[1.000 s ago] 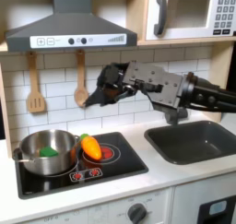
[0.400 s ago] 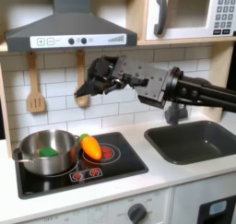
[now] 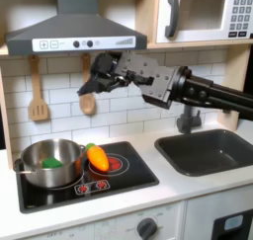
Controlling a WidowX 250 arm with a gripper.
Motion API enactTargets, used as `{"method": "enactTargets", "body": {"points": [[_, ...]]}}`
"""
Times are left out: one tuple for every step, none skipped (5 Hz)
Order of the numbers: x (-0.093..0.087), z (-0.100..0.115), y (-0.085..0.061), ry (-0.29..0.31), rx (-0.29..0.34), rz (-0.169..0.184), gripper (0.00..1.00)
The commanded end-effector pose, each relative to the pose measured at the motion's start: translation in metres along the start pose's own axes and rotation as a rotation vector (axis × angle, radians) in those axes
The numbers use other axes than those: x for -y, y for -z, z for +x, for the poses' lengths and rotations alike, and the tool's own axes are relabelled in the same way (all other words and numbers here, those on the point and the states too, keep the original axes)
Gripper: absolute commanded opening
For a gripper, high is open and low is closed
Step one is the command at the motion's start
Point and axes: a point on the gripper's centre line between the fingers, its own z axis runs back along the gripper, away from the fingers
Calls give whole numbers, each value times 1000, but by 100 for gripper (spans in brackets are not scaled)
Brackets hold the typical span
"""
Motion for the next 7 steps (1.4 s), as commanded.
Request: {"method": "enactTargets", "body": {"points": [[7, 15, 4, -10, 20, -21, 0], [11, 20, 11, -25, 16, -36, 0], [12, 31, 17, -43, 28, -44, 0], [14, 43, 27, -64, 52, -52, 0], [18, 51, 31, -78, 59, -65, 0], [20, 54, 33, -94, 64, -80, 0], [19, 54, 27, -95, 53, -64, 0]]}}
